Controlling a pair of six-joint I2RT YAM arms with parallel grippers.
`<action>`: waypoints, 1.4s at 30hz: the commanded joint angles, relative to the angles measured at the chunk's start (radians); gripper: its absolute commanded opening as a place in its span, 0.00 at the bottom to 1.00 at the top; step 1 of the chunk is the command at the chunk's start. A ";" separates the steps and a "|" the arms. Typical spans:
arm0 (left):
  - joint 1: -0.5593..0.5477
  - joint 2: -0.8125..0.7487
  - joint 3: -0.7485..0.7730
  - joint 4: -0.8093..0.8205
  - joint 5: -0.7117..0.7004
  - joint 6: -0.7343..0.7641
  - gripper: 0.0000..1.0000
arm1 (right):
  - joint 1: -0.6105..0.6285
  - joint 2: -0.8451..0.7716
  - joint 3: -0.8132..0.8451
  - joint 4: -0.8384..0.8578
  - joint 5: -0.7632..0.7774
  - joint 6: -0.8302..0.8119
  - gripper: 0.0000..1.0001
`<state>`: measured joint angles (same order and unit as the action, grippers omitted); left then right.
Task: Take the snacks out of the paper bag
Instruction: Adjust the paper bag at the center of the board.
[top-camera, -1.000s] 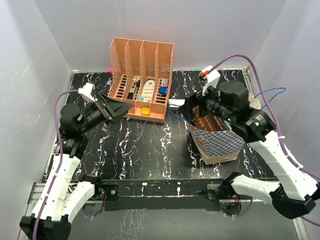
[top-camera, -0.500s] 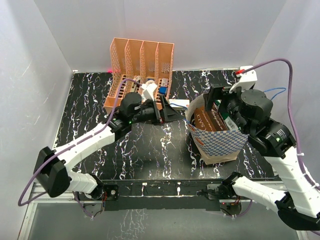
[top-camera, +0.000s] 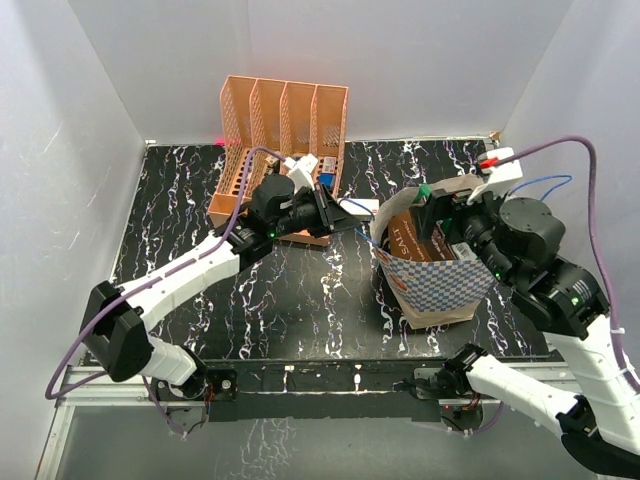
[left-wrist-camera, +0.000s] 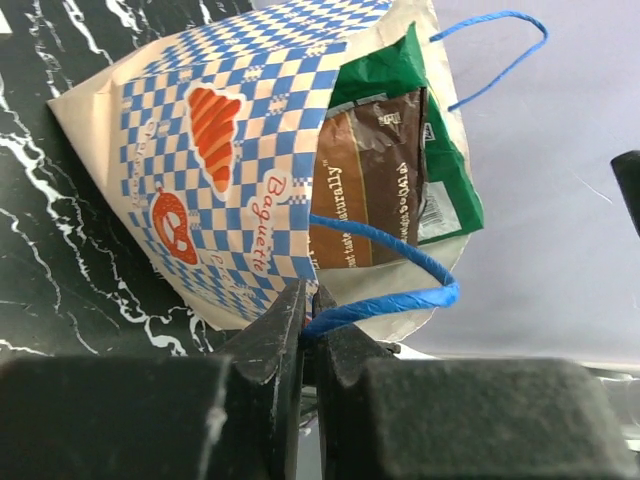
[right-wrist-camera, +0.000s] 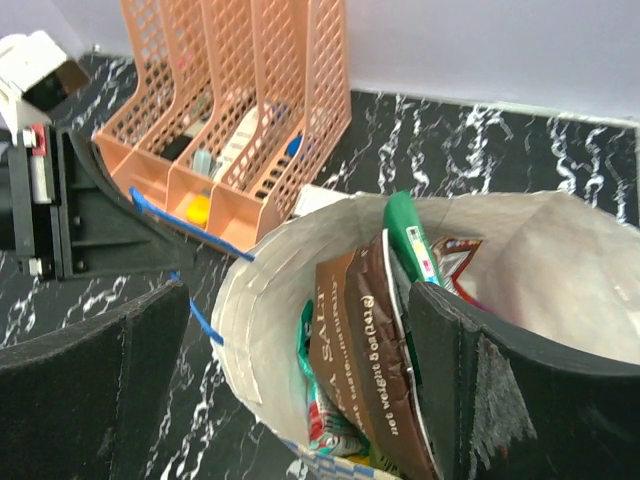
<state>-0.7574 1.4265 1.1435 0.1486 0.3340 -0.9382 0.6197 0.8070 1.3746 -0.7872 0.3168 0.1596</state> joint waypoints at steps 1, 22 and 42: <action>-0.003 -0.100 0.032 -0.061 -0.090 0.017 0.03 | -0.001 0.017 0.029 -0.053 -0.062 0.052 0.93; 0.017 -0.196 0.223 -0.462 -0.362 0.173 0.00 | -0.001 -0.003 0.044 -0.108 0.297 0.269 0.92; 0.050 -0.259 0.285 -0.579 -0.469 0.220 0.00 | -0.001 -0.296 -0.174 -0.002 0.516 0.530 0.84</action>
<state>-0.7208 1.2289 1.3876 -0.4839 -0.0994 -0.7208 0.6197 0.5270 1.2644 -0.8520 0.7521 0.5789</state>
